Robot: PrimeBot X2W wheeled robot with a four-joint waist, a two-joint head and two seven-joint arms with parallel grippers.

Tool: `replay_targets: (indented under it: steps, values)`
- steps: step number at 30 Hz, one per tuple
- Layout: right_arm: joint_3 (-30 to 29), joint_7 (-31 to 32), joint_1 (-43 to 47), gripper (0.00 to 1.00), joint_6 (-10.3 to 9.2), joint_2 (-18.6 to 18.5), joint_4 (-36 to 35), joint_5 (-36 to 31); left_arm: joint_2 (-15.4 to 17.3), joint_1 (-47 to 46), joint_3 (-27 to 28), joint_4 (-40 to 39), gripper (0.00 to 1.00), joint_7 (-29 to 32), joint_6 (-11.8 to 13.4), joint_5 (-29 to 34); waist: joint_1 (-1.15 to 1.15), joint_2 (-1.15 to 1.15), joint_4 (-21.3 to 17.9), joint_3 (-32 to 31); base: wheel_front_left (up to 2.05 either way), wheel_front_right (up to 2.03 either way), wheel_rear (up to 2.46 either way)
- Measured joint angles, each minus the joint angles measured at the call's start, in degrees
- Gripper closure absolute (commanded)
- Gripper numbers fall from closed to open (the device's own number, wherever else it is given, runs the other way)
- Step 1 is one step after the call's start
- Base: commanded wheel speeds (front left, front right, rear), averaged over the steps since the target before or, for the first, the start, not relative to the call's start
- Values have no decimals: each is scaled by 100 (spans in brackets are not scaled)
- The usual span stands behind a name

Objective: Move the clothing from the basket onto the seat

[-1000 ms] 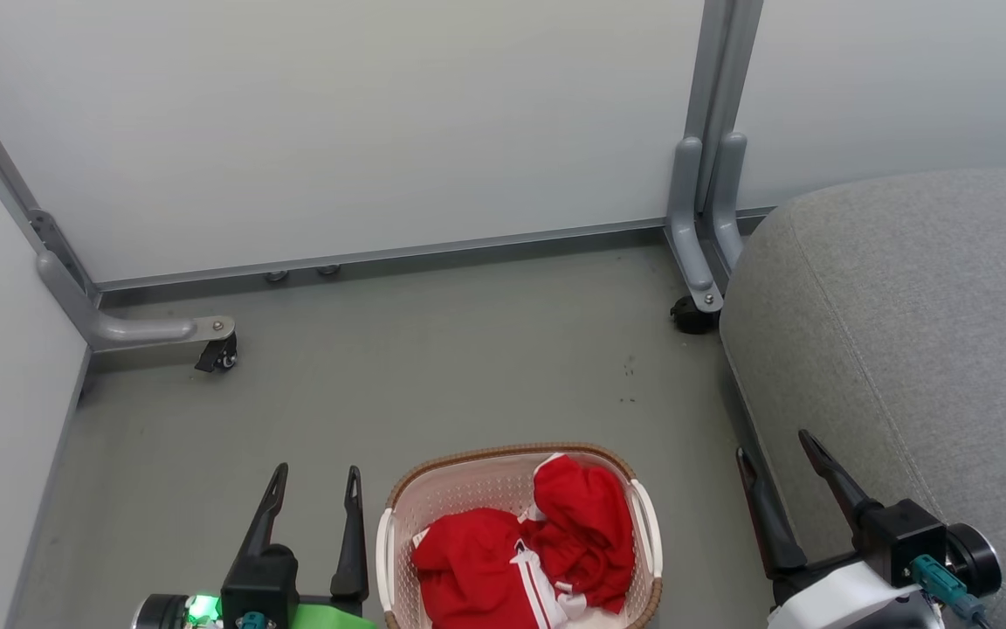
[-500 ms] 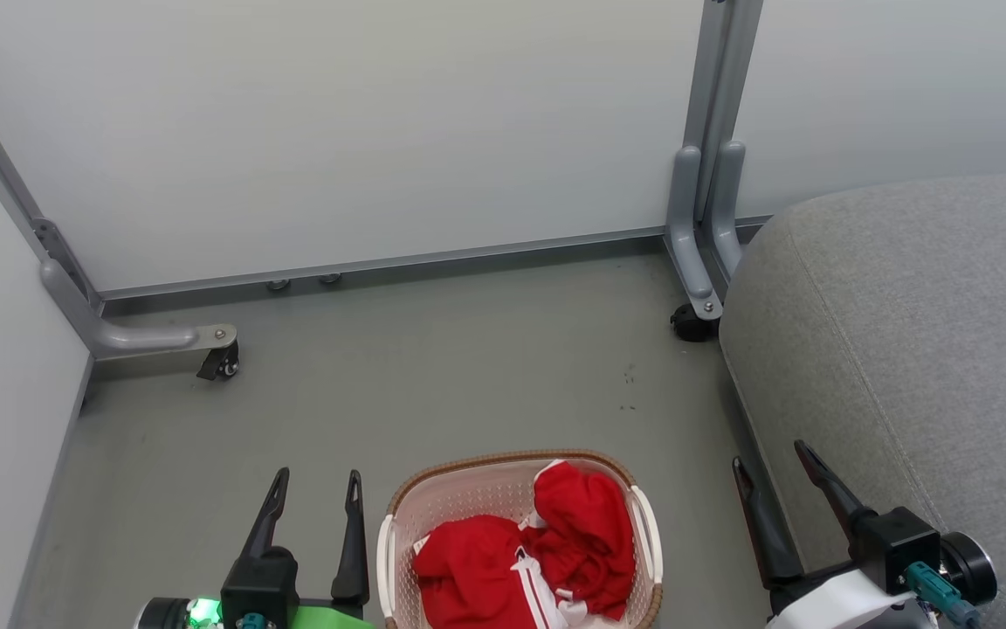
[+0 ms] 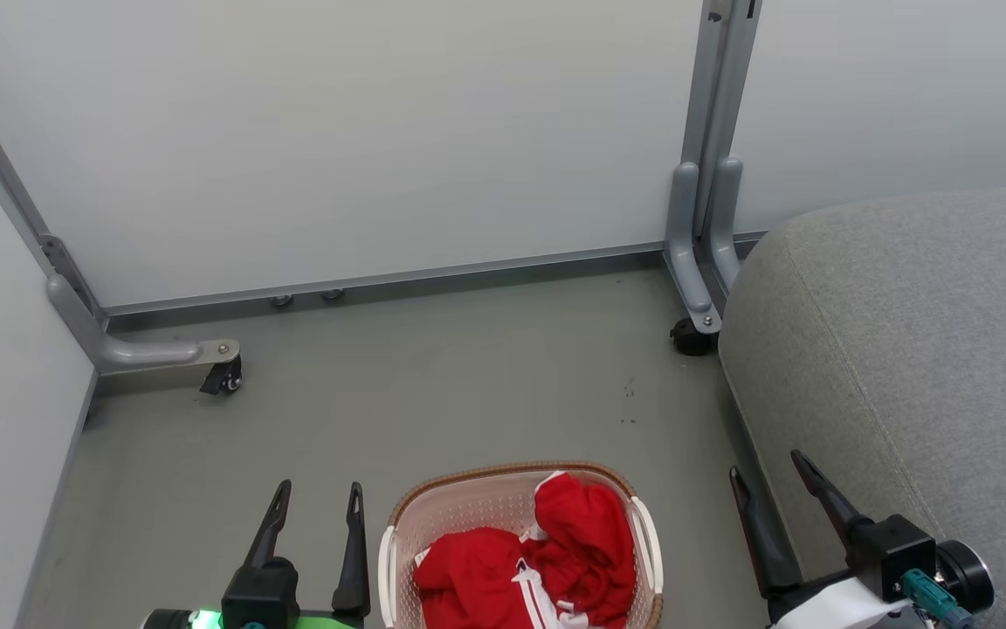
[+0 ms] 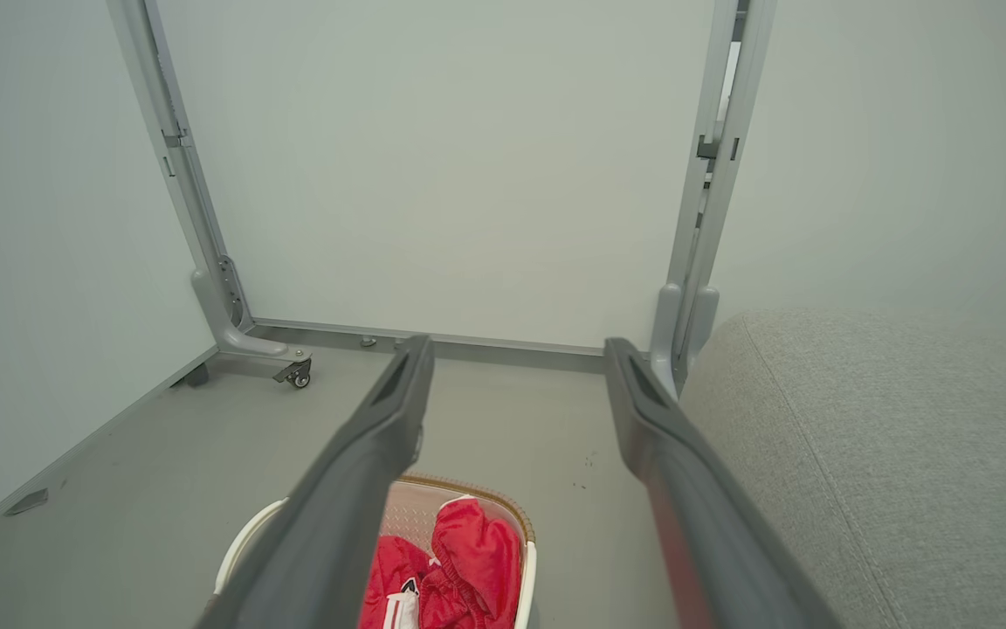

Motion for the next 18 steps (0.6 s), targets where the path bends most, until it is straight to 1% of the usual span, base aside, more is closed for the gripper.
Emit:
replay_targets:
  steps: [8,12,18]
  values:
    - [42,0,12,0,0,-13,10,0,0,25,-59,129,0,-1,-31,1,0,0,-44,79,0,0,0]
    - [9,-1,11,0,0,-31,-5,1,-1,-40,-115,280,0,-1,-129,5,0,0,-71,218,0,0,0]
    - [-62,-1,-66,0,1,-46,-42,19,-2,-400,-197,556,0,-2,-312,63,0,0,-103,553,0,0,0]
